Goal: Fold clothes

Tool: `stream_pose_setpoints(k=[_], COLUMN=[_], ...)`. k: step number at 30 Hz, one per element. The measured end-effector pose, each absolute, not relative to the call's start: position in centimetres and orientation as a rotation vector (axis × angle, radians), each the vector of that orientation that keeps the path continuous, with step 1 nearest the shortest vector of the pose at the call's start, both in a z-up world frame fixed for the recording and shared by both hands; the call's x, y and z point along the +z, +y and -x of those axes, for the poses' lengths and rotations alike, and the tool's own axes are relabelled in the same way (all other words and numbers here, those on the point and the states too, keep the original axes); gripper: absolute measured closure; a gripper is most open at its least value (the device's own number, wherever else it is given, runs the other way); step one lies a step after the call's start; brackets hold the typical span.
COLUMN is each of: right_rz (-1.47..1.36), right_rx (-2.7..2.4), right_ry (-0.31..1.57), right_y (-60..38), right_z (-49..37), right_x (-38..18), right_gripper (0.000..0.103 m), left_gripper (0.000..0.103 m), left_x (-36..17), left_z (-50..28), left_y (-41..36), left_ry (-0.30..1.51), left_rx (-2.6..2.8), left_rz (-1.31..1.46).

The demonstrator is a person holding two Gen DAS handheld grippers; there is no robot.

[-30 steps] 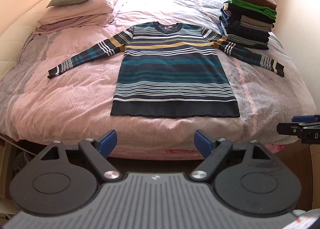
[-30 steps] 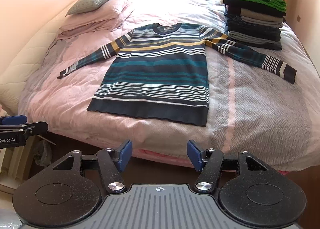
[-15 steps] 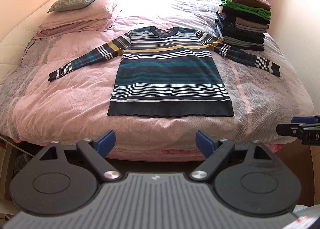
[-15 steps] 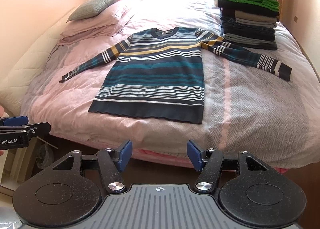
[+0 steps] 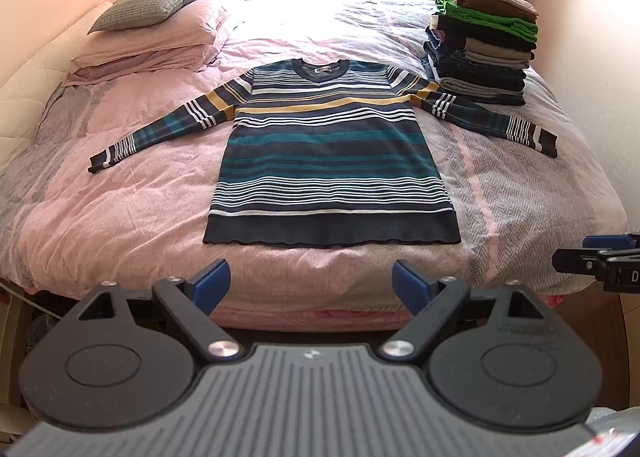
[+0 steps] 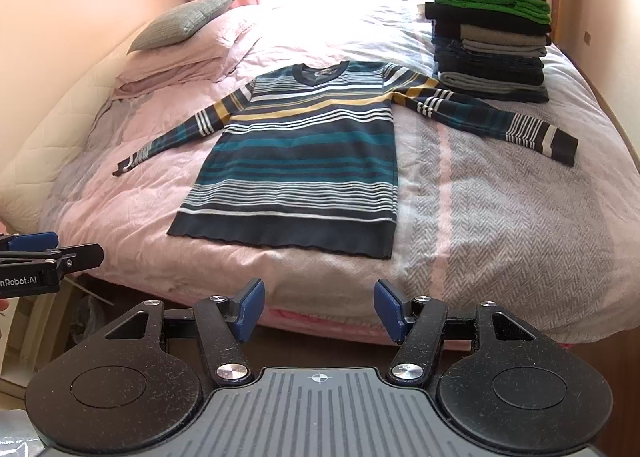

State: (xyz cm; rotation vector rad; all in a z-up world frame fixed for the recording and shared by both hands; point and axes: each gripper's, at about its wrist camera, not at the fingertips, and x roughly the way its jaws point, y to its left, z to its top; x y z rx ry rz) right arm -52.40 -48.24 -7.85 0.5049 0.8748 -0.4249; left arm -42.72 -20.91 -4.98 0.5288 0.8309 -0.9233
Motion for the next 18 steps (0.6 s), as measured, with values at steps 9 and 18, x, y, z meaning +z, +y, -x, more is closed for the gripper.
stream_pose_setpoints(k=[9, 18], right_rz=[-0.531, -0.540], right_rx=[-0.460, -0.489], right_ry=[0.864, 0.853], right_y=[-51.0, -53.5], right_z=[51.4, 47.0], right_x=[-8.3, -9.0], right_gripper=[0.045, 0.045], left_gripper=[0.017, 0.015], left_x=[-5.5, -6.1], left_z=[41.9, 37.7], left_y=[-24.7, -28.3], left_ry=[0.822, 0.808], left_rx=[-0.955, -0.967], left_rz=[-0.548, -0.537])
